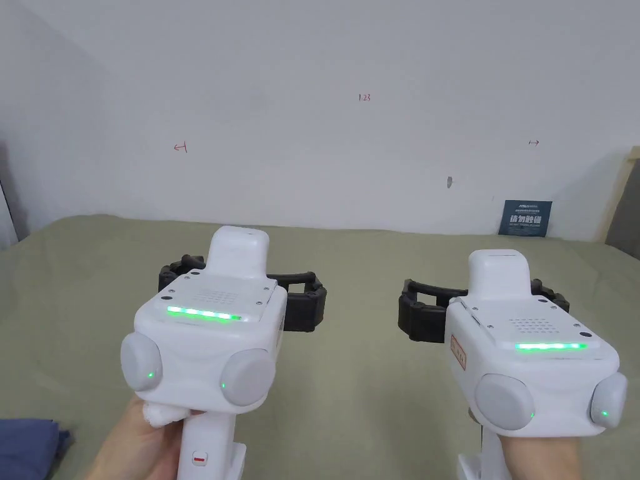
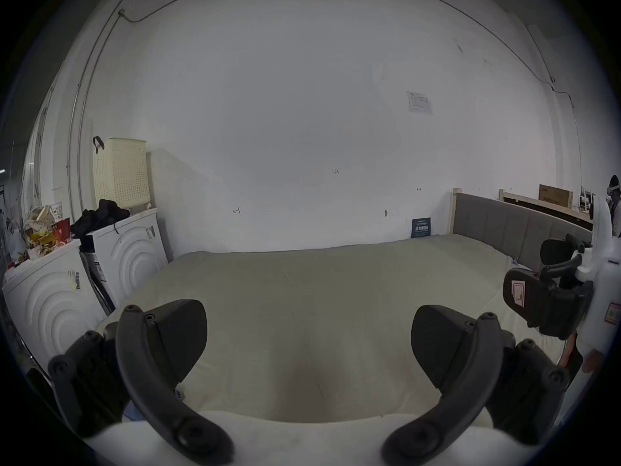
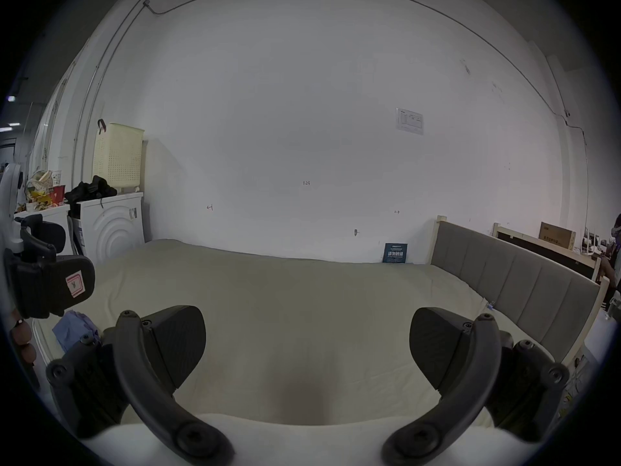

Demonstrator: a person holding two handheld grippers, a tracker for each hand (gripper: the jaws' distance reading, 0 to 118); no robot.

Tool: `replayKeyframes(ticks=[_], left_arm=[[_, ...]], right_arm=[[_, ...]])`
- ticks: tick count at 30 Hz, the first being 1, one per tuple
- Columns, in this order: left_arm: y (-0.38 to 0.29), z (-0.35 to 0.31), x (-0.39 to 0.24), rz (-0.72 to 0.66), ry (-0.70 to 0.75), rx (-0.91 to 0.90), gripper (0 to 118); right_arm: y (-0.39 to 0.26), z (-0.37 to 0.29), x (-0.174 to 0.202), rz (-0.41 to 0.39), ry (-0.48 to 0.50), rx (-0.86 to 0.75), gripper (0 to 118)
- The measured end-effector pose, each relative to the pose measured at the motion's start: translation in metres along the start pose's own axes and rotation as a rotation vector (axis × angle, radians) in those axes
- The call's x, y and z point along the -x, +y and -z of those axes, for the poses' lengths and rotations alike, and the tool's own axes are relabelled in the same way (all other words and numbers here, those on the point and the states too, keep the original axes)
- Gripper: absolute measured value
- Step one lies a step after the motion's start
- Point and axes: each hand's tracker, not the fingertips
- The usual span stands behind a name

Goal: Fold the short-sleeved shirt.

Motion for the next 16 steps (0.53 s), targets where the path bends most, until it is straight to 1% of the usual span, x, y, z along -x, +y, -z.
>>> replayKeyframes(ticks=[3,5,7,11,12,13,14,15,16], left_arm=[[0.000,0.001,0.003,0.002,-0.015,0.002,118],[0.002,0.004,0.004,-0.017,0.002,0.028,118],[0.002,0.005,0.010,-0.049,-0.013,0.026,118],[0.005,0.005,0.006,-0.017,-0.010,0.044,118],[0.007,0.007,0.003,-0.017,0.003,0.055,118],[0.008,0.008,0.002,-0.044,0.041,0.086,118],[0.008,0.010,0.003,-0.077,-0.004,0.097,118],[0.009,0.012,0.004,-0.074,-0.041,0.127,118],[0.010,0.013,0.004,-0.056,-0.041,0.143,118]], right_arm=[[0.001,0.000,0.001,0.000,0.000,-0.002,118],[0.001,-0.001,0.002,-0.006,0.002,-0.003,118],[0.002,-0.002,0.002,-0.005,0.003,-0.006,118],[0.002,-0.002,0.001,-0.004,0.005,-0.005,118],[0.002,-0.001,0.001,-0.007,0.004,-0.004,118],[0.003,-0.001,0.002,-0.007,0.004,-0.005,118],[0.003,-0.002,0.001,-0.004,0.004,-0.007,118],[0.003,-0.002,0.001,0.000,0.005,-0.006,118],[0.003,-0.001,0.001,0.003,0.007,-0.006,118]])
